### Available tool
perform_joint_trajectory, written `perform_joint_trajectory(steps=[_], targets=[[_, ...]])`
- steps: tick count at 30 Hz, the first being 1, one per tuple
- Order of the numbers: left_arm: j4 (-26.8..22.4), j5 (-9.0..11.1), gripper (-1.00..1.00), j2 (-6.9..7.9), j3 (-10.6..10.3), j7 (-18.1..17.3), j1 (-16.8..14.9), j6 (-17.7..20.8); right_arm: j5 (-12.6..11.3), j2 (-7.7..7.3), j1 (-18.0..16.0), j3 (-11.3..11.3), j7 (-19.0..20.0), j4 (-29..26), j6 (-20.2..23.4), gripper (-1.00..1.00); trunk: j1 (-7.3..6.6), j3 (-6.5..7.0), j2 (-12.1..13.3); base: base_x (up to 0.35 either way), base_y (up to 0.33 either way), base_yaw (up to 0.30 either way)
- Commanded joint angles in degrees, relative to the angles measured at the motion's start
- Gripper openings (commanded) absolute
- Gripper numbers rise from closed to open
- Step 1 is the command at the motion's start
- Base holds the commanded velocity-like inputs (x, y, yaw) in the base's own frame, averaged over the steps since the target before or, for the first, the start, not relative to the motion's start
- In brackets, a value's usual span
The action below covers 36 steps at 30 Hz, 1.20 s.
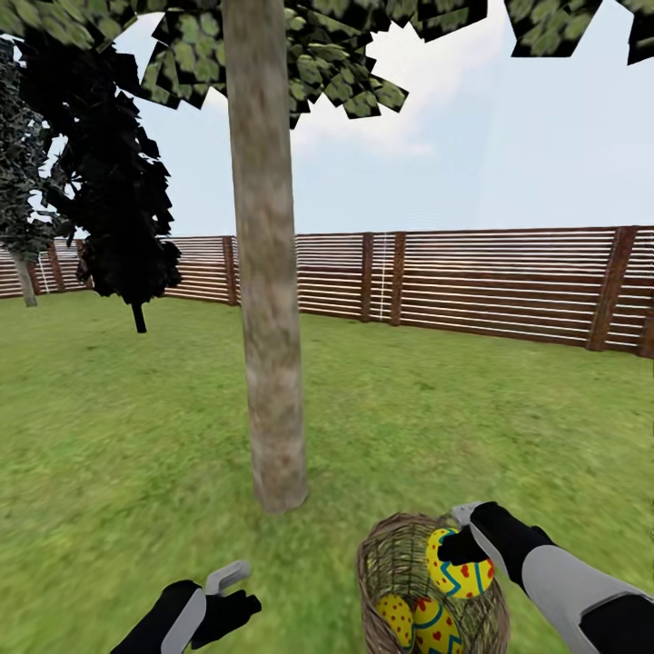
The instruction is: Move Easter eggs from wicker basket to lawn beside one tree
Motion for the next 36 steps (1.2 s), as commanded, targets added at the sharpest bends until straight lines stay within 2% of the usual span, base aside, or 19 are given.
perform_joint_trajectory(steps=[1, 6, 31, 33, 34, 36], targets=[[-0.09, 0.36, 1.00, 0.01, -0.16, 0.29, -0.01, 0.20, -0.54, -0.01, -0.01, 0.45, 0.04, -0.08, 0.28, -1.00, -0.23, 0.12, 0.38, 0.000, 0.000, -0.018], [-0.09, 0.36, 1.00, -0.59, -0.16, 0.29, -0.01, 0.21, -0.54, 0.08, -0.03, 0.45, 0.04, -0.06, 0.28, -1.00, -1.33, 1.03, 2.39, 0.000, 0.000, -0.019], [-0.07, 0.44, 1.00, -0.46, -0.04, 0.29, -0.01, 0.25, -0.54, 0.12, -0.03, 0.44, 0.04, 0.03, 0.28, -1.00, -6.82, 5.54, 12.42, 0.000, 0.000, -0.009], [-0.27, 0.45, 1.00, 0.37, 0.15, 0.29, -0.01, 0.30, -0.57, -0.06, -0.03, 0.37, 0.06, 0.00, 0.37, -1.00, -7.26, 5.90, 13.22, 0.000, 0.000, 0.000], [-0.57, 0.46, 1.00, 1.66, 0.17, 0.28, -0.01, 0.35, -0.63, -0.28, -0.03, 0.35, 0.13, -0.03, 0.41, -1.00, -7.48, 6.08, 13.62, 0.000, 0.000, 0.000], [-1.12, 0.74, 1.00, 5.91, 0.19, -0.15, -0.01, 0.65, -0.83, -0.65, -0.03, 0.26, 0.38, -0.06, 0.49, -1.00, -7.92, 6.44, 14.42, 0.000, 0.000, 0.000]])
